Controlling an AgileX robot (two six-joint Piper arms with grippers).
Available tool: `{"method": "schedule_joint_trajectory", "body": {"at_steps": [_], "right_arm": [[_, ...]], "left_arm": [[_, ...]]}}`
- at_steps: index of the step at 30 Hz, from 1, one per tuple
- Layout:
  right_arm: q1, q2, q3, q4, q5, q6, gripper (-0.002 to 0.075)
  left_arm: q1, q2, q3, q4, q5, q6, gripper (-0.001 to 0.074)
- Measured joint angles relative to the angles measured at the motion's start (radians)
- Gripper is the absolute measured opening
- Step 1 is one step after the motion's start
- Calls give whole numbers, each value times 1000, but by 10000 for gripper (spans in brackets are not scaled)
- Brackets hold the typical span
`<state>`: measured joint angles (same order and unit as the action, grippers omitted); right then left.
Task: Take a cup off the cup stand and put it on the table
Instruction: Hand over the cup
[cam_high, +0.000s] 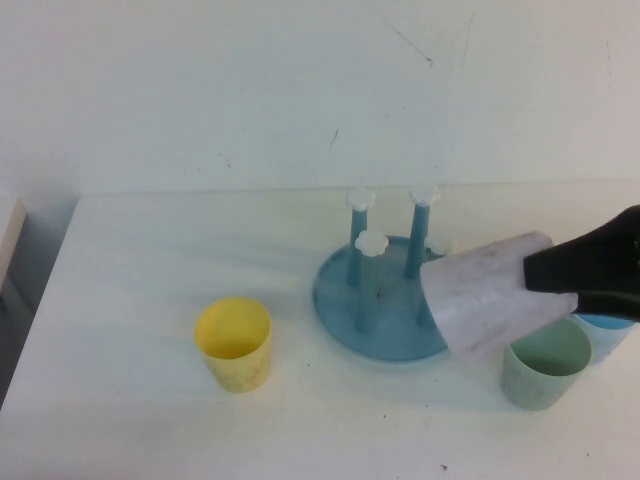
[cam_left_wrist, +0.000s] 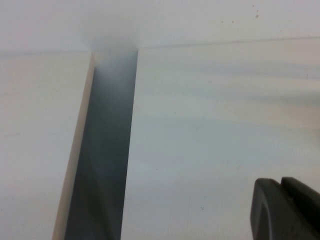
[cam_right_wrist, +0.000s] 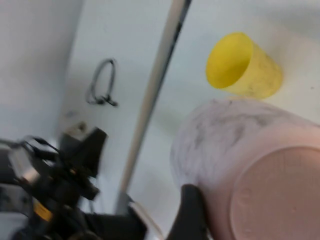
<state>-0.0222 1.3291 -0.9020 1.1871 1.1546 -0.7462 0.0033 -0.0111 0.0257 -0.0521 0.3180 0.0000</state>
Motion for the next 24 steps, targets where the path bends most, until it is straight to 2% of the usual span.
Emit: {"method": "schedule_joint_trajectory", "body": {"at_steps": [3, 7, 12, 18, 24], "right_arm": [[-79, 5, 127, 188, 22, -63, 549], [-117, 51, 218, 353, 20, -93, 549], [-117, 91, 259, 420, 10, -52, 549], [-117, 94, 263, 483, 10, 127, 549], [-117, 94, 263, 490, 10, 150, 549]], "left_arm": [[0, 0, 0, 0, 0, 0, -3], [0, 0, 0, 0, 0, 0, -4], [0, 0, 0, 0, 0, 0, -3], [0, 0, 0, 0, 0, 0, -3], [0, 0, 0, 0, 0, 0, -3]]}}
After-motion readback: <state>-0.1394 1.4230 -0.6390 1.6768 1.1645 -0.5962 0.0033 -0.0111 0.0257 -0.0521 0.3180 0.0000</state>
